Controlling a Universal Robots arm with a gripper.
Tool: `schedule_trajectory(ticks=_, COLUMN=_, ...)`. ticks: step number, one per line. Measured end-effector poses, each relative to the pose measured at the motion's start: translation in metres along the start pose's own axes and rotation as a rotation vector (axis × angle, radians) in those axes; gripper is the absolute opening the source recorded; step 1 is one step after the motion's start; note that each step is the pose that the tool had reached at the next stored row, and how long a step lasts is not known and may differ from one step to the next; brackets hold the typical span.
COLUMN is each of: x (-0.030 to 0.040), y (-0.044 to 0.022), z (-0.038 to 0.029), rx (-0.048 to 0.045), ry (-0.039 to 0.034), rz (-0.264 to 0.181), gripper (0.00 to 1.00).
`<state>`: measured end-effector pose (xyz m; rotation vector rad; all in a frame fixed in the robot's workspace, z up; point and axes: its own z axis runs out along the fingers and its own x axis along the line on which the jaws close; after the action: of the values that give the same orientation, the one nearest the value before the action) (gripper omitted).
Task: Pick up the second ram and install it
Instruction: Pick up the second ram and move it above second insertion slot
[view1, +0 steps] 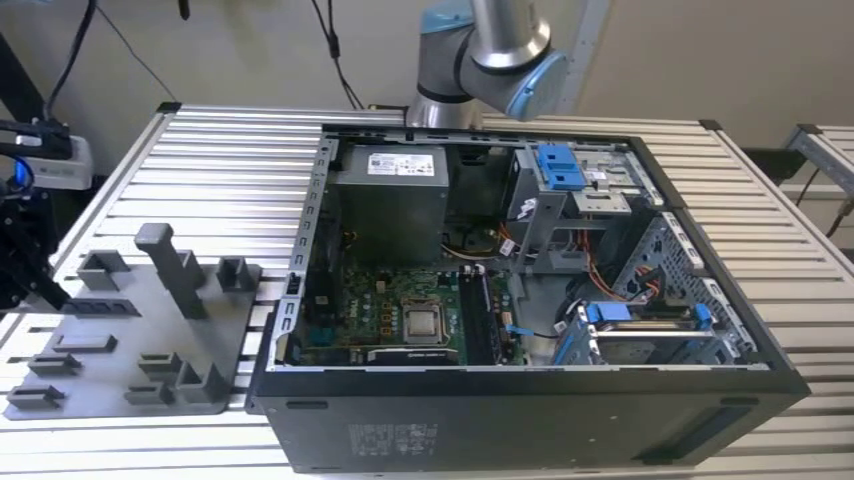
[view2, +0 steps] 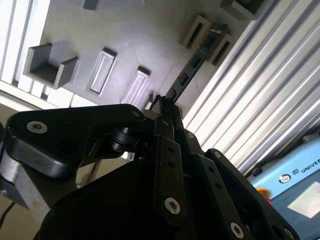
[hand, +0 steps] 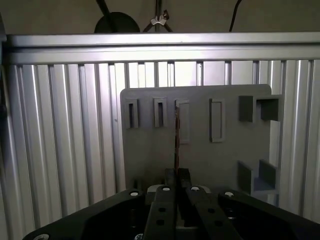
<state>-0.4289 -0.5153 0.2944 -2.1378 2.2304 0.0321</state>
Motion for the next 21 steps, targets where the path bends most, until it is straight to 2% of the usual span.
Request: schedule_trajectory(ticks=21, x=-0.0014, y=-0.0006, z=-0.0279, rx=0.0001, ry=0.0, rz=0.001, gripper=0.14)
